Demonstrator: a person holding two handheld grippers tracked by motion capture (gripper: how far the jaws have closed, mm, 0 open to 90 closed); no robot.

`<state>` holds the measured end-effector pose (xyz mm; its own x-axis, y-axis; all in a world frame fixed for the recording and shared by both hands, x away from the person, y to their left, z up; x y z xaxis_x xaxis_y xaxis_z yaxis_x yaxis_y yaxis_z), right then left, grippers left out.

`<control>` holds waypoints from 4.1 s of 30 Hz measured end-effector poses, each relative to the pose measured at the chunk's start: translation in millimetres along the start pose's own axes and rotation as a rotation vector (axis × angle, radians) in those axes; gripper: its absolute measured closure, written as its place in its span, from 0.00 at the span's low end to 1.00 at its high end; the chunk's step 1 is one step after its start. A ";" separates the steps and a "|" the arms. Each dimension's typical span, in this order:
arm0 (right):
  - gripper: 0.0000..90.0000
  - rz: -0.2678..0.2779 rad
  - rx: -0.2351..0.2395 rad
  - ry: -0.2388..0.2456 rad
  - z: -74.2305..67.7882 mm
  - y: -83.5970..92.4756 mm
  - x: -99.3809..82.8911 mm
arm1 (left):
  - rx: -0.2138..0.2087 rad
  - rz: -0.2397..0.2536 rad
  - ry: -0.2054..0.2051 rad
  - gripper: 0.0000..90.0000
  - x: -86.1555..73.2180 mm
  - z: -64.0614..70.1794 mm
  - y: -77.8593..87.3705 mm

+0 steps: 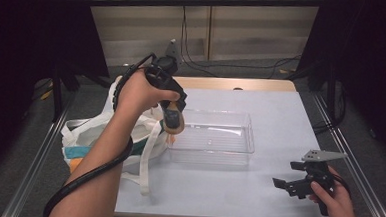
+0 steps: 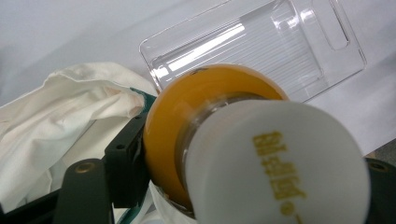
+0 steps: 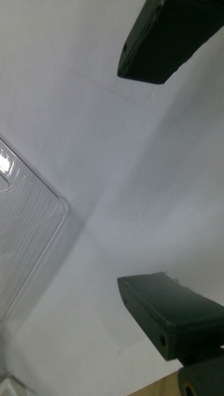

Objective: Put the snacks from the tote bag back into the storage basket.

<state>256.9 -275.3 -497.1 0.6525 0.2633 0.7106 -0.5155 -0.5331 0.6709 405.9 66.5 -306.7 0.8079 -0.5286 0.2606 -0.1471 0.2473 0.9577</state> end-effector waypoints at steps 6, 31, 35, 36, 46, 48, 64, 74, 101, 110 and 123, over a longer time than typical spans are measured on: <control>0.02 -0.001 0.001 -0.002 -0.7 0.3 0.0 | -0.002 -0.005 -0.010 0.34 -0.7 2.0 -4.4; 0.02 -0.007 0.005 0.001 -1.4 -1.1 -1.2 | -0.012 -0.013 -0.030 0.34 -1.2 10.0 -16.8; 0.02 -0.008 0.004 -0.001 -2.1 -1.0 -1.1 | -0.017 -0.019 -0.033 0.34 -2.5 10.9 -20.6; 0.02 -0.008 0.004 -0.001 -2.3 -1.0 -1.1 | -0.017 -0.016 -0.036 0.34 -2.3 11.1 -21.6; 0.02 -0.015 0.006 -0.001 -2.2 -1.9 -2.0 | -0.024 -0.026 -0.036 0.34 -2.9 11.7 -26.8; 0.02 -0.014 0.008 0.000 -2.4 -2.2 -2.0 | -0.026 -0.022 -0.037 0.34 -2.7 11.9 -28.2; 0.02 -0.015 0.009 0.008 -2.7 -2.9 -2.2 | -0.032 -0.032 -0.028 0.34 -6.3 9.2 -38.5; 0.02 -0.017 0.009 0.012 -2.7 -3.0 -2.6 | -0.035 -0.036 -0.024 0.34 -8.5 8.8 -45.1; 0.02 -0.023 0.016 0.020 -4.0 -3.7 -3.1 | -0.049 -0.066 -0.022 0.34 -17.9 5.4 -60.0; 0.02 -0.029 0.020 0.022 -5.0 -4.4 -3.5 | -0.054 -0.064 -0.017 0.34 -21.8 2.0 -63.9; 0.02 -0.032 0.021 0.024 -5.3 -4.7 -3.9 | -0.057 -0.078 -0.011 0.34 -26.3 0.9 -67.7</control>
<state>253.8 -269.5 -502.0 0.6550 0.2991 0.6939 -0.4829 -0.5406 0.6889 394.1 62.9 -378.3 0.8094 -0.5566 0.1872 -0.0509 0.2511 0.9666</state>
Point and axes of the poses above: each handheld gripper's, and its own axes: y roughly backward along the jaws, x roughly out of its top, z roughly to its right, the point moved 7 cm from there along -y, roughly forward along the jaws
